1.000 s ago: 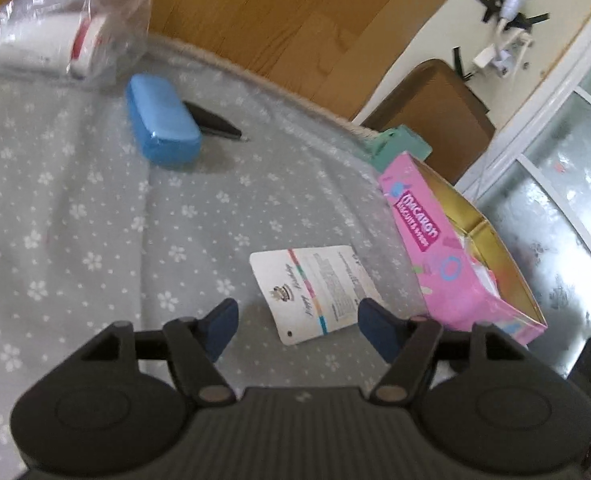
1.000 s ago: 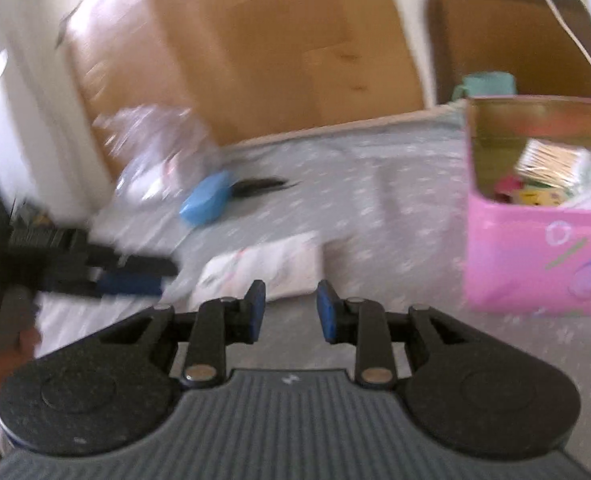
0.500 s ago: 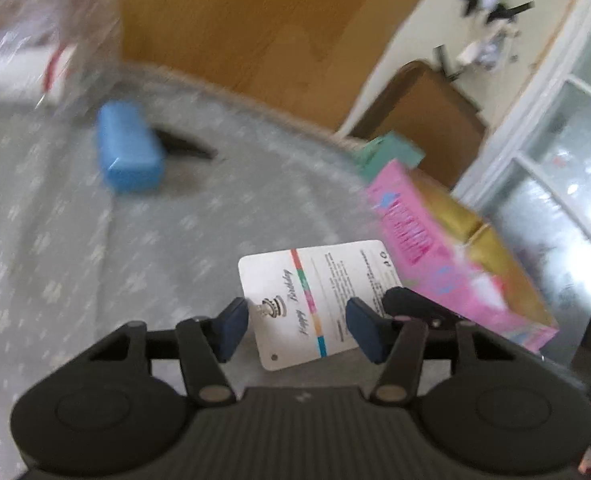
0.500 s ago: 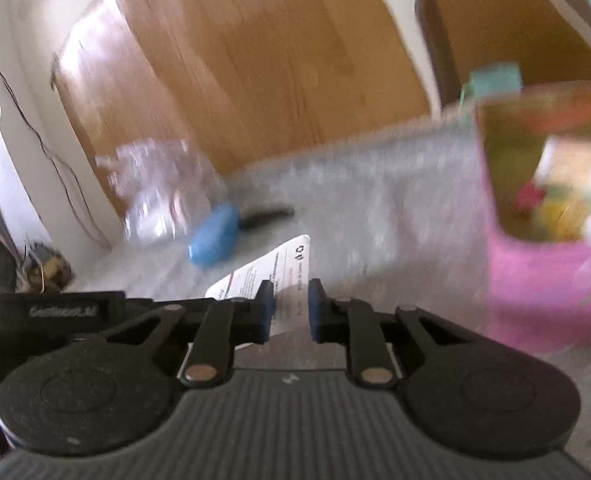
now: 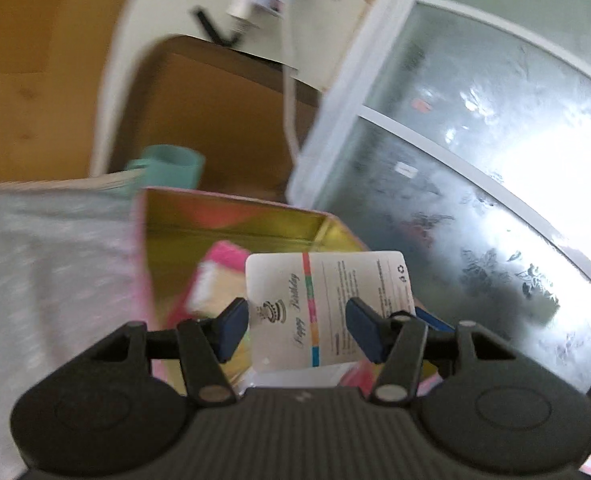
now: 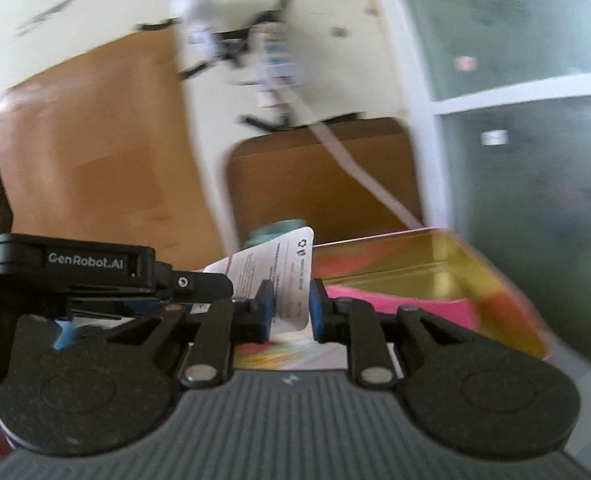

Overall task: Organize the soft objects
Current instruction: 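Carry the birthday card into the pink tin and open the right gripper, then grasp the blue glasses case with the right gripper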

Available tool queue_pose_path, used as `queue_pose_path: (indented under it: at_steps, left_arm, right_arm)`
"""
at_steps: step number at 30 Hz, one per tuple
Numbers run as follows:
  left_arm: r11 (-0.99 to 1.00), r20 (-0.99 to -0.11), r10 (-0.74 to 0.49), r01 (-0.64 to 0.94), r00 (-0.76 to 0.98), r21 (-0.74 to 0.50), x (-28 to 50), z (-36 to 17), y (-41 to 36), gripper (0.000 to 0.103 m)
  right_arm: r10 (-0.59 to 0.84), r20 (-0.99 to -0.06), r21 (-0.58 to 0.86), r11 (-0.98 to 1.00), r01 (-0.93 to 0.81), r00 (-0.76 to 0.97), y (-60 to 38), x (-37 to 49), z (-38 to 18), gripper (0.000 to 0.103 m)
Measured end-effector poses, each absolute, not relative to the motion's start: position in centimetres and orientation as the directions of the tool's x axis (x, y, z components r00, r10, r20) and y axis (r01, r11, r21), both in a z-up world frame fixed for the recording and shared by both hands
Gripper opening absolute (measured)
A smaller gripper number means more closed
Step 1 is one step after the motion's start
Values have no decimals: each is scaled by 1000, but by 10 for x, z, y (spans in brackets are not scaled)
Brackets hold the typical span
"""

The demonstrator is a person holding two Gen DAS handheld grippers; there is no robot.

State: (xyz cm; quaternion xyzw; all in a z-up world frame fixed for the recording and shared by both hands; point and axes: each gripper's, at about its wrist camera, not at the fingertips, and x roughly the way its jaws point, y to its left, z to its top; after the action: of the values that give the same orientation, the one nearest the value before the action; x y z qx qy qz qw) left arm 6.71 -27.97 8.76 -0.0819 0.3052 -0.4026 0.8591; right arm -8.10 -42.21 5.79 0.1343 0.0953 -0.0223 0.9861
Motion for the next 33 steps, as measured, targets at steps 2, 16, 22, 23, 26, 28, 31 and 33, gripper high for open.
queue_pose_path:
  at_steps: [2,16,22,23,26,28,31,33]
  left_arm:
    - [654,-459,-748,649,480,-388,81,84,-309,56]
    - [735,-456,-676,575,579,-359,61,76,-209,60]
    - [875,-498,-485,403,719,-270,43,57,-74,60]
    - [903,-507,-430,352,747,-246,42,51,-51,60]
    - [963,-519,-265,195,813,-187,43,34,11,60]
    - [980,-524,-180,104,833,-172,45,23,43,60]
    - [978,-518,-132,27,845,-205,51,12,74,60]
    - [973,-518,-105,-20,849,-231,56,10,85,61]
  right_arm:
    - [-70,-217,254,959,126,974,-443,-67,59,28]
    - [-172,-240,121,971,206,955,-409,-75,53,45]
    - [43,-243,149,989,-7,969,-329,-46,63,45]
    - [87,-256,162,986,-46,963,-314,-36,62,45]
    - [191,-314,189,973,-136,930,-271,-6,53,45]
    - [244,-356,198,963,-182,902,-243,13,47,46]
    - [323,-414,251,939,-234,851,-209,45,43,53]
    - [348,-446,270,931,-247,825,-186,65,42,56]
